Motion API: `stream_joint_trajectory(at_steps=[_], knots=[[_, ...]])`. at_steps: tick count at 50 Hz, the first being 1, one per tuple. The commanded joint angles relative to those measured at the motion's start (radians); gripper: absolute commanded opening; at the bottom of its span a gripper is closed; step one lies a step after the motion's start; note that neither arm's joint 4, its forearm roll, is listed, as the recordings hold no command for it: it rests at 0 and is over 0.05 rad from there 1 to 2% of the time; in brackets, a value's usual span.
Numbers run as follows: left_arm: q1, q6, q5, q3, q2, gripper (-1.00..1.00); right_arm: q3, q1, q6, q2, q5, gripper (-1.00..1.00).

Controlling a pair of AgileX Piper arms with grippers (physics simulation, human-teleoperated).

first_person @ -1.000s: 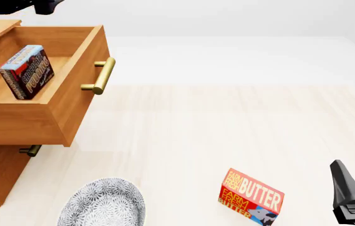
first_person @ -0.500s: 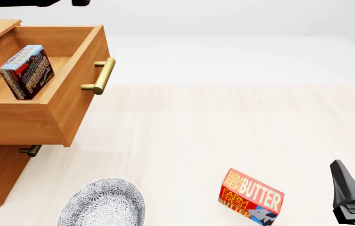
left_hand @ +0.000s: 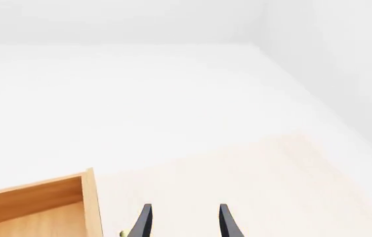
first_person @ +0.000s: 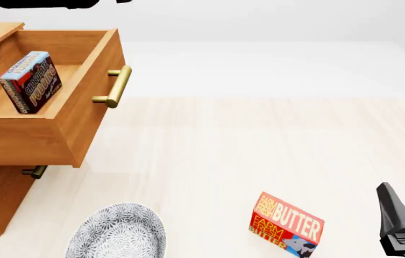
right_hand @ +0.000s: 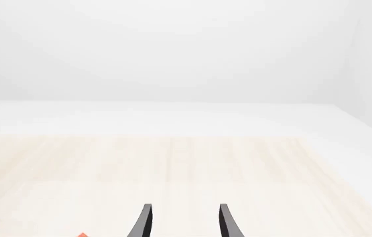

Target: Put the chocolate pudding in the top drawer of the cabinet and close it.

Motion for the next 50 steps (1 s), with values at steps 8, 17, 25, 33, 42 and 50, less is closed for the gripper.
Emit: stream_joint_trajectory(at_steps=[8, 17, 25, 33, 42, 50], knots=[[-0.03, -0.106, -0.017, -0.031, 0.054, 1.0, 0.0, 0.0, 0.0, 0.0, 0.0, 1.0], [-0.046, -0.159, -0.044, -0.009, 0.065, 1.0, 0.0, 0.0, 0.0, 0.0, 0.0, 1.0], [-0.069, -0.211, -0.086, 0.039, 0.07, 1.0, 0.0, 0.0, 0.0, 0.0, 0.0, 1.0], [-0.072, -0.264, -0.122, 0.074, 0.067, 1.0, 0.0, 0.0, 0.0, 0.0, 0.0, 1.0], [-0.08, -0.31, -0.156, 0.129, 0.073, 1.0, 0.0, 0.0, 0.0, 0.0, 0.0, 1.0], [-0.086, -0.33, -0.174, 0.144, 0.081, 1.0, 0.0, 0.0, 0.0, 0.0, 0.0, 1.0]])
